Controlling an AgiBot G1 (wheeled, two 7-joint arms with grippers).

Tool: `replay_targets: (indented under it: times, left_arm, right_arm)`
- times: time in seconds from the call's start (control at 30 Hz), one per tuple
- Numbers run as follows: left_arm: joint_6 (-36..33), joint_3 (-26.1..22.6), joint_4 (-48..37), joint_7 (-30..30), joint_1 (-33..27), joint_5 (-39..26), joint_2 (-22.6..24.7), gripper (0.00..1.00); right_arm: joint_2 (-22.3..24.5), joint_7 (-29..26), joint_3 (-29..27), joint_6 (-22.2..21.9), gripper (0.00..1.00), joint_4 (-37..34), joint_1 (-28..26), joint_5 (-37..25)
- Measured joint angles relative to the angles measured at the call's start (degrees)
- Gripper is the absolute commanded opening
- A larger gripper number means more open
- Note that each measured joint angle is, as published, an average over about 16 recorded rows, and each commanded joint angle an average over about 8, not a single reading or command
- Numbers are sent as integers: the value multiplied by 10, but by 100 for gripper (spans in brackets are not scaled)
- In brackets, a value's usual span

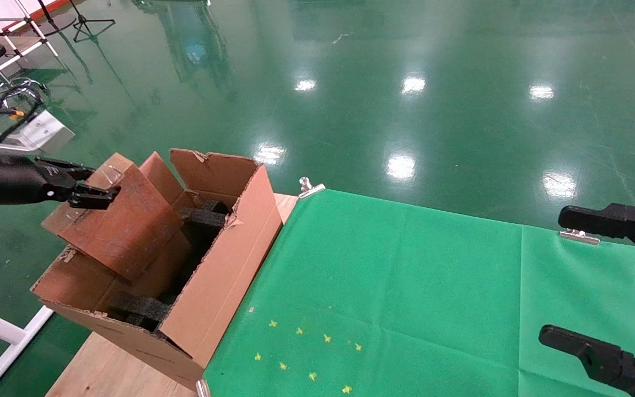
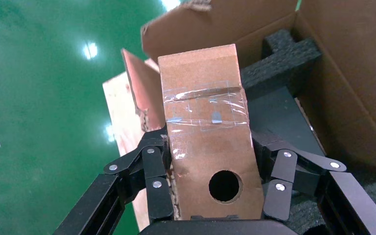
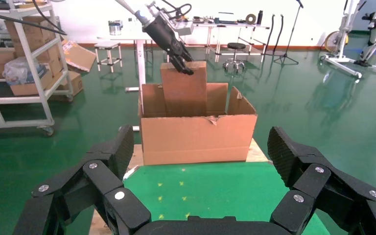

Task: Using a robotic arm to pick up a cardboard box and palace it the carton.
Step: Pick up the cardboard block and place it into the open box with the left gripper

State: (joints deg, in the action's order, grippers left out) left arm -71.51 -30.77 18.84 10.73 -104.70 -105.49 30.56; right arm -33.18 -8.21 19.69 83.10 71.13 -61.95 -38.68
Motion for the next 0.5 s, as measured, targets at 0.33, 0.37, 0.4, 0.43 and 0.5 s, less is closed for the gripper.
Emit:
replay_targets:
  times: [0.33,0.37,0.4,0.43,0.5]
  left_arm:
    - [80,-15,-107,27,1,-32,49,0]
    - [87,-16,-115,29,3,-34,53,0]
    - [94,-17,-122,32,5,-35,56,0]
    - [100,-18,-129,34,7,-36,60,0]
    - [110,-19,-142,37,12,-38,66,0]
  right_arm:
    - [0,0,0,0,100,0,0,0]
    - [0,0,0,0,100,0,0,0]
    - [0,0,0,0,100,0,0,0]
    - [0,0,0,0,100,0,0,0]
    - [0,0,0,0,100,0,0,0]
